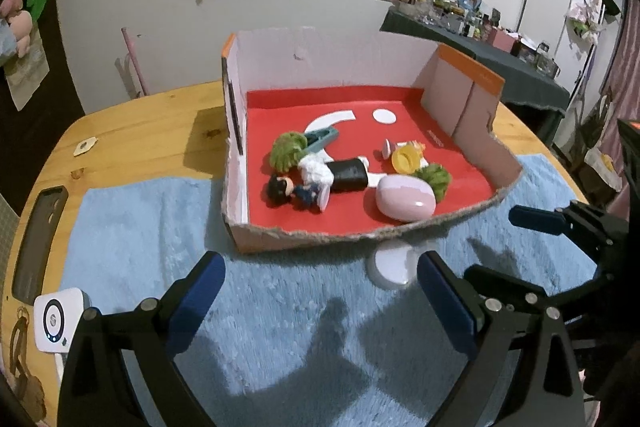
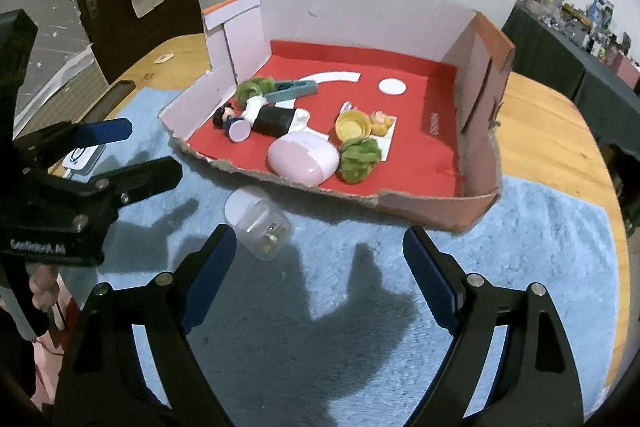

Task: Organize objects
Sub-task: 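Withdraw both open tools from the box toward the white lid and clear container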

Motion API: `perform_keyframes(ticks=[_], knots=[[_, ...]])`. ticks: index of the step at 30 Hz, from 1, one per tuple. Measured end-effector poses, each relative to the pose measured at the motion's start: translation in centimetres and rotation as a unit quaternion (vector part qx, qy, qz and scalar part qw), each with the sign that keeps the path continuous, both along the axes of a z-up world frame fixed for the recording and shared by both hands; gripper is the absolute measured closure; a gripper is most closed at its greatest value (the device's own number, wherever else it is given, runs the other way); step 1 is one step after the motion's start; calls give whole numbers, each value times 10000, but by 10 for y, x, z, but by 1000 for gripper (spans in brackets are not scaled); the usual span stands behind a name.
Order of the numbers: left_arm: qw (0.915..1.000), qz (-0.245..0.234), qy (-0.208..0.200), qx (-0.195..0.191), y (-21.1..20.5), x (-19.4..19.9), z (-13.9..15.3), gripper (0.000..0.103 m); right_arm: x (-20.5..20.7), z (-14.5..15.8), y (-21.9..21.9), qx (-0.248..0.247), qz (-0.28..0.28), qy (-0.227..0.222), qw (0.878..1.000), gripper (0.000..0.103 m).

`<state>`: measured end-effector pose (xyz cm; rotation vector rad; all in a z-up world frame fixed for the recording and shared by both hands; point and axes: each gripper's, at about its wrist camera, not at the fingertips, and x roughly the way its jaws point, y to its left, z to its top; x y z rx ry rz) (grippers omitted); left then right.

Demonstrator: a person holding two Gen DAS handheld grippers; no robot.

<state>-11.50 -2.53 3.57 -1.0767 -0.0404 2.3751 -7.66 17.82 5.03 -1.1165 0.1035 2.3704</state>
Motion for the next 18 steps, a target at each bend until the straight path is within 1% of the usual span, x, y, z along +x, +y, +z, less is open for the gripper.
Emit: perform_keyframes(ticks=[8,13,18], knots=[[9999,85,-120,-43,-10,0,-10,4,-9,-13,4,-133,-8,-65,9999,17],[9996,169,-199,-72,-16,-3,-15,4,-17,-18,3,-195,78,-90,9997,17],[9996,71,-234,-133,-10,-3,-18,4,-24,-26,6,-164,45,-185,9997,17]])
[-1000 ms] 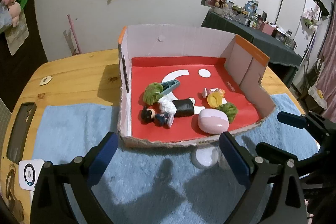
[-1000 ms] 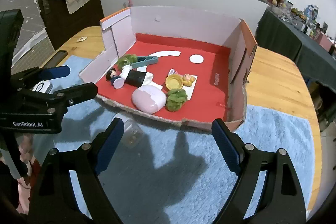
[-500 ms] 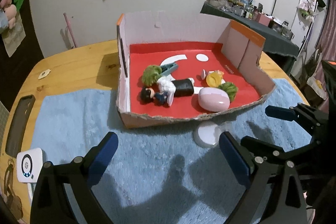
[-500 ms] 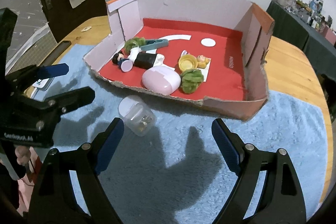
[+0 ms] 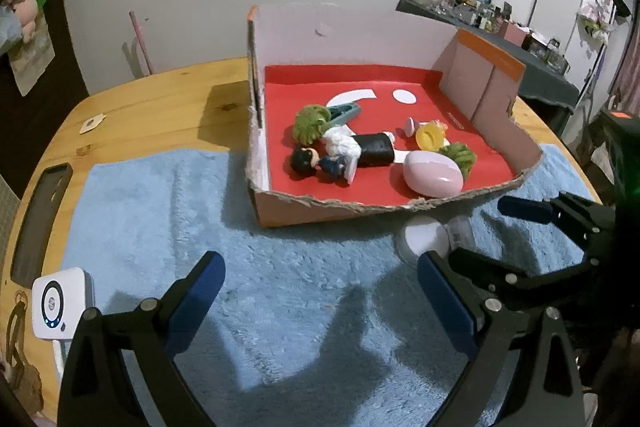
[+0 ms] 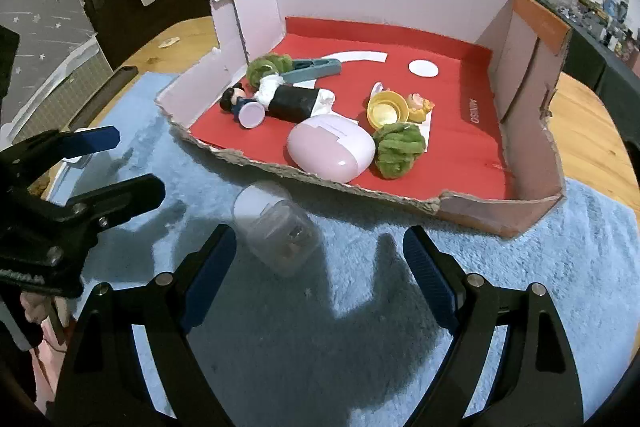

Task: Organize objects
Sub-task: 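Withdraw both open tools from the box toward the white lid and clear container, then grasp the white round lid with the left tool while the right tool grasps the clear container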

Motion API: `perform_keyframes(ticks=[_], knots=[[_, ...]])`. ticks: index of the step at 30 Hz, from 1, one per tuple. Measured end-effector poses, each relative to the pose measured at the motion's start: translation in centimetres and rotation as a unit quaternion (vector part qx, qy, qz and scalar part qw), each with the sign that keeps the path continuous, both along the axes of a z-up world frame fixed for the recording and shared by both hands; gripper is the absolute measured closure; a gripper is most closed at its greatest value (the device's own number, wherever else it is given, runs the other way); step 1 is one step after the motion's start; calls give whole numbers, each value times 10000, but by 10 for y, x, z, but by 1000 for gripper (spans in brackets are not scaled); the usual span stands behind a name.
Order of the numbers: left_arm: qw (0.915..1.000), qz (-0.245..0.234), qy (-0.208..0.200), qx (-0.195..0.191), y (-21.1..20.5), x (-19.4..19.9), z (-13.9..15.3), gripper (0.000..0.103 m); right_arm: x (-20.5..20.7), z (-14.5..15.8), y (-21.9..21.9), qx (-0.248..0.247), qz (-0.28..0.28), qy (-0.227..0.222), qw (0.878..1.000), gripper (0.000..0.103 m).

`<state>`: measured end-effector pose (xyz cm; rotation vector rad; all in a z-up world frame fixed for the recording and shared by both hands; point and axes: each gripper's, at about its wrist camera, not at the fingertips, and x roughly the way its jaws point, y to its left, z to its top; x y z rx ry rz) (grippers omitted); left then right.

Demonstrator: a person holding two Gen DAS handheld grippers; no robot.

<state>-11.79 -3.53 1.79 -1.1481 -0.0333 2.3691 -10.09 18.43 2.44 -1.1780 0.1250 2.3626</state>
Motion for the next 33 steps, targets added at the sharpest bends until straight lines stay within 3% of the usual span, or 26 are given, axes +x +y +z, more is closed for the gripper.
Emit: perform_keyframes(ticks=[8,12,17,21,26,33], knots=[[9995,-300,-24,-15,21,3,-5,4,39,10,24,201,-717,37,9972,17],[9991,-428,-6,-74,34,6,-8,5,46,13,30,68,-672,157,9976,17],[9982,-592,-50,-111,46,7,-12,17,35,9,22,129,-386,64,9992,18],[9978,-645,-54,-156,51,7,-16,18,28,4,21,183,-283,-46,9994,28],[9970,-745,-86,-170,55,5,-20,30,22,2,21,200,-134,-124,9996,38],[9965,-806,-59,-213,63,0,-21,31,16,-5,23,234,-50,-214,9995,49]])
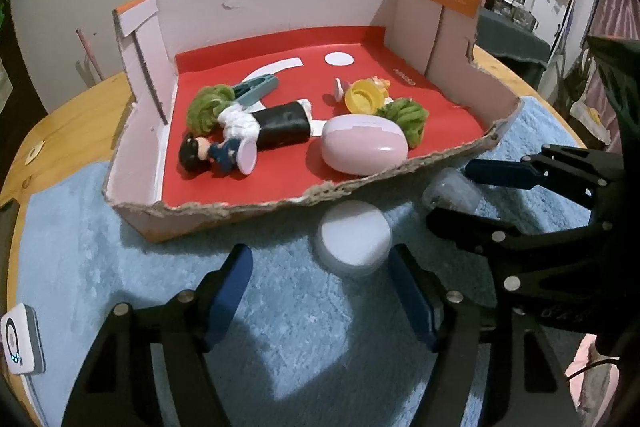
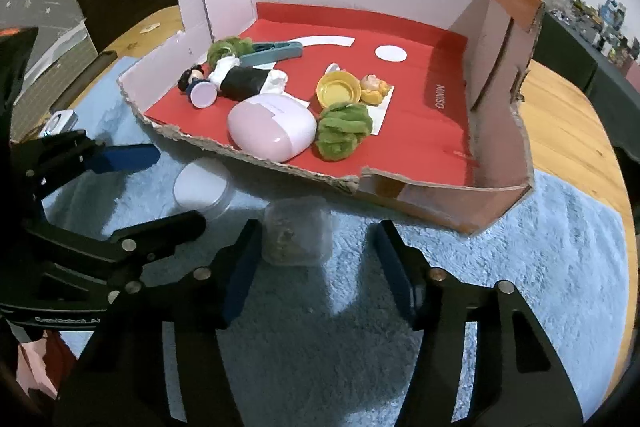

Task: Organize objects
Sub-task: 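Grasp the white round lid with the left tool while the right tool grasps the clear container, then carry the white lid and clear container over the red-lined box with both tools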

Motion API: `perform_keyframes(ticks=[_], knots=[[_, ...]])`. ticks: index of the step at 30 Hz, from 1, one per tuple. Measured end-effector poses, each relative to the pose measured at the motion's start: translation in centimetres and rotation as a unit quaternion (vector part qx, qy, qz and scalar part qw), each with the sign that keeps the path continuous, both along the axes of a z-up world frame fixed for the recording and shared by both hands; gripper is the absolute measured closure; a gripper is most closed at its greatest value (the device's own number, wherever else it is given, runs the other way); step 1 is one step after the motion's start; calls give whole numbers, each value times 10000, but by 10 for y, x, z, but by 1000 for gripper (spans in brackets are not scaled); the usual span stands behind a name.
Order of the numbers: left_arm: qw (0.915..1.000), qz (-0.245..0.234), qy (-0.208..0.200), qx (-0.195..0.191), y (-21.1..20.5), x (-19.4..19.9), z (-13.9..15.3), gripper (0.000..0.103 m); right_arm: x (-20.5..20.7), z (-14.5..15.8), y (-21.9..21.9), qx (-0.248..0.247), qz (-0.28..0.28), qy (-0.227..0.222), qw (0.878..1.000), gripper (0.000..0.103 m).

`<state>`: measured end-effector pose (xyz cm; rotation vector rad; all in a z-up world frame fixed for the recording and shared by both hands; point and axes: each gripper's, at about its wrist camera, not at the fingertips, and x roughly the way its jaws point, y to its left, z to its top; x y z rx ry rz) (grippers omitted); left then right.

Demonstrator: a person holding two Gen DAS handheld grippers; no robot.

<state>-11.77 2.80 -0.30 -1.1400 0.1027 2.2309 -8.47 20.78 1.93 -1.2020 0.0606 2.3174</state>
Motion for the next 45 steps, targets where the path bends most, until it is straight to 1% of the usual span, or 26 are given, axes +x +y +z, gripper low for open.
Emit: perform_keyframes(ticks=[3,6,7,9,11,12,23,36,45], knots=[[10000,6,36,-27,3,-1,0,31,0,0,1,42,-9,16,10000,52],[10000,38,78,-35,6,-2,0,32,0,0,2,87,-17,13,10000,59],[9999,45,110,-44,7,-2,0,35,1,1,3,78,-16,23,10000,63],[9998,52,174,-47,8,-1,0,42,1,1,4,50,-18,35,10000,64],[9998,60,184,-20,7,0,1,58,1,1,4,39,-23,51,10000,64],[9998,52,171,4,7,0,2,61,1,1,4,28,-31,64,10000,64],[9997,118,75,210,-4,5,3,61,7,4,-4,-93,-19,166,9998,65],[9992,195,161,302,-17,20,14,61,14,13,-28,-102,102,289,9995,65],[9986,232,263,384,-24,30,25,61,18,25,-46,-33,205,429,9989,65]])
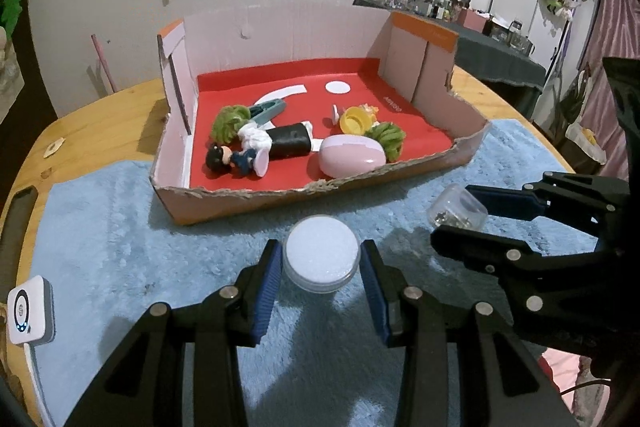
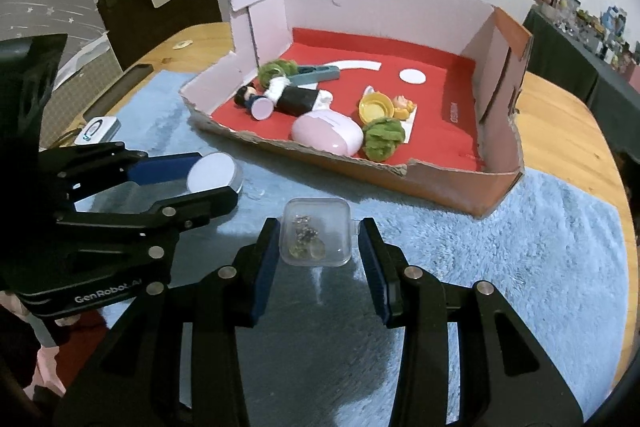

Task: Organize objects
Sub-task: 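Carry the white lid and clear container over the red-lined box with both tools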

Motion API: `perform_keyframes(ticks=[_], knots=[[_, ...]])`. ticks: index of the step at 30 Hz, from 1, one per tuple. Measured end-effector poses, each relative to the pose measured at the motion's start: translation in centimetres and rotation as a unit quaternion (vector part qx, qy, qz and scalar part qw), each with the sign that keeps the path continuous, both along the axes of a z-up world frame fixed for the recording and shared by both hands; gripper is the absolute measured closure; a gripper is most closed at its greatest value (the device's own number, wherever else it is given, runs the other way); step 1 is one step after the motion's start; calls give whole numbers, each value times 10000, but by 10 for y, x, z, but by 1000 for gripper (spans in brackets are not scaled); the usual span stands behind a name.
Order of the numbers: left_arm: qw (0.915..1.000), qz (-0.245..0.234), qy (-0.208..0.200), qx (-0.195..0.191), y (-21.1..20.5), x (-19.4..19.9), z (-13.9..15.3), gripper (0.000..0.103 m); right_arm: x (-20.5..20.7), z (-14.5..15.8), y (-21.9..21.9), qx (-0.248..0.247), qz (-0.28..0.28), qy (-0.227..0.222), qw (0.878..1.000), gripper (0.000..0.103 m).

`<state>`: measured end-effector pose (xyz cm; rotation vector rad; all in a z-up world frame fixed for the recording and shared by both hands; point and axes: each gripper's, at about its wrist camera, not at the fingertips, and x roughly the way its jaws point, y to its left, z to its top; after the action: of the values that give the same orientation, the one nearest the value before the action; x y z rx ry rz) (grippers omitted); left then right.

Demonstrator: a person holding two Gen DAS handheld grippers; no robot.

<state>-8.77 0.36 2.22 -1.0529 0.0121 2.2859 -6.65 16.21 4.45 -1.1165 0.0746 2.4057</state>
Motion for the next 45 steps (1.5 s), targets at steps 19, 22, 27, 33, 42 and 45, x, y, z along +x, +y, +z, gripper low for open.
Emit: perform_keyframes(ticks=[19,22,27,33,42,45], knots=[[9997,50,199,139,1,-11,28,61,4,26,-2,63,53,298,9995,65],[9996,73,204,160,2,-18,30,61,3,28,1,58,46,333,9994,65],[9995,98,169,232,4,-33,34,61,-3,31,9,25,24,357,9994,65],[9995,93,191,213,7,-50,38,61,-13,39,20,75,-8,381,9992,65],[9998,9,53,211,20,-75,35,61,-31,44,44,102,-135,316,9994,65],[9998,-43,-42,203,26,-86,33,61,-36,44,54,116,-199,263,9994,65]])
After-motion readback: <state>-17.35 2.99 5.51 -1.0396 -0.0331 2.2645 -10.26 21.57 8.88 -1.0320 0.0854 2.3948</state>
